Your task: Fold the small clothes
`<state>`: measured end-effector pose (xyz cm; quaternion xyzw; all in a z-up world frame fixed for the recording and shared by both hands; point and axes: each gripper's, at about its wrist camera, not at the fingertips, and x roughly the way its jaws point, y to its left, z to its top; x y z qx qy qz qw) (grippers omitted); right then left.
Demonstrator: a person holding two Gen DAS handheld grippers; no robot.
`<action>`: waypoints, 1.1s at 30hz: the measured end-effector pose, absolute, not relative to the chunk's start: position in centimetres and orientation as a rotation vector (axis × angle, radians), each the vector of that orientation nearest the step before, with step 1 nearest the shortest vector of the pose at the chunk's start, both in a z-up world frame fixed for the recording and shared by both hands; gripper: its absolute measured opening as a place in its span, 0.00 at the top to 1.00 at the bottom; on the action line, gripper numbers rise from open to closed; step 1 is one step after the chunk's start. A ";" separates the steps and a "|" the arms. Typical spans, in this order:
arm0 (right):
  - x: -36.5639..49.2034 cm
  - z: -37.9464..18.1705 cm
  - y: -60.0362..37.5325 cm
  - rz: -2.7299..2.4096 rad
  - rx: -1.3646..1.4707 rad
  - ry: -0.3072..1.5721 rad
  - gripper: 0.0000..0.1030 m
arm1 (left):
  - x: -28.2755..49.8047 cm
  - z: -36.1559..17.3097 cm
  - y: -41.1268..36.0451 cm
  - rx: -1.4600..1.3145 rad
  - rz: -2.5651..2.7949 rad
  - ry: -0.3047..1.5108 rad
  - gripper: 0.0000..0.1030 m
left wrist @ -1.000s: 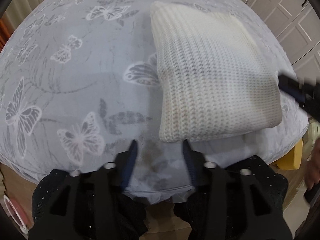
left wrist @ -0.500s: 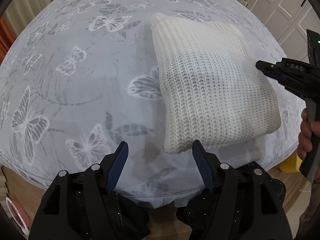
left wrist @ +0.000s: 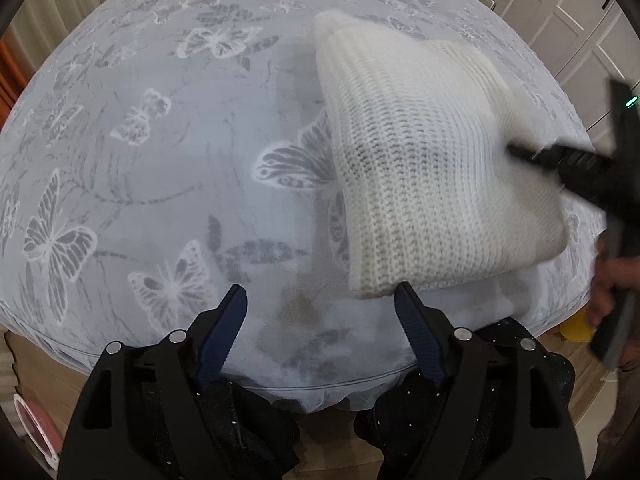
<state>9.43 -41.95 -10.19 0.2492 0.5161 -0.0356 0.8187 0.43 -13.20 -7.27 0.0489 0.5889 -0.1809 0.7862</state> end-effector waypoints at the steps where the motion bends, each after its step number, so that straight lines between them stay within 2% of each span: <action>1: 9.2 -9.7 -42.1 -0.067 0.541 1.081 0.81 | 0.5 -7.4 -13.3 0.096 -0.393 1.282 0.28; 3: 8.6 -8.3 -42.6 -0.062 0.585 1.047 0.73 | 0.6 -7.0 -13.2 0.050 -0.415 1.290 0.28; 5: 7.6 -7.0 -43.0 -0.092 0.586 1.014 0.54 | 1.3 -6.2 -12.5 -0.039 -0.440 1.289 0.25; 6: 7.4 -6.8 -43.0 -0.103 0.577 1.010 0.50 | 1.8 -5.8 -12.1 -0.089 -0.445 1.287 0.16; 8: 6.9 -6.8 -43.2 -0.109 0.574 1.012 0.34 | 2.9 -5.2 -11.6 -0.170 -0.443 1.274 0.14; 12: 7.5 -7.8 -43.5 -0.122 0.548 1.066 0.29 | 6.9 -5.6 -12.3 -0.324 -0.485 1.310 0.10; 15: 8.5 -9.3 -43.5 -0.107 0.596 1.089 0.21 | 9.7 -7.8 -14.0 -0.382 -0.474 1.359 0.08; 16: 8.8 -9.8 -43.5 -0.108 0.607 1.096 0.16 | 10.4 -8.9 -14.5 -0.389 -0.462 1.384 0.08; 19: 9.5 -10.9 -43.6 -0.098 0.628 1.100 0.13 | 11.8 -12.0 -15.4 -0.467 -0.456 1.450 0.04; 21: 9.6 -11.3 -43.8 -0.077 0.655 1.083 0.21 | 11.8 -12.0 -15.4 -0.511 -0.463 1.413 0.05; 22: 9.6 -11.3 -44.0 -0.065 0.671 1.075 0.34 | 11.7 -11.7 -15.6 -0.509 -0.487 1.405 0.27; 23: 9.5 -11.2 -44.2 -0.057 0.685 1.067 0.46 | 11.7 -11.3 -15.9 -0.524 -0.538 1.395 0.37; 25: 9.1 -10.3 -44.5 -0.042 0.720 1.051 0.56 | 11.6 -10.3 -16.0 -0.506 -0.539 1.393 0.48; 26: 8.9 -9.7 -44.5 -0.038 0.718 1.042 0.59 | 11.6 -9.8 -16.0 -0.498 -0.547 1.390 0.50; 30: 8.0 -8.3 -44.4 -0.013 0.699 1.026 0.60 | 11.3 -8.3 -16.0 -0.481 -0.563 1.390 0.50; 33: 7.5 -9.1 -45.1 -0.067 0.699 1.054 0.49 | 10.9 -9.0 -16.6 -0.416 -0.534 1.412 0.41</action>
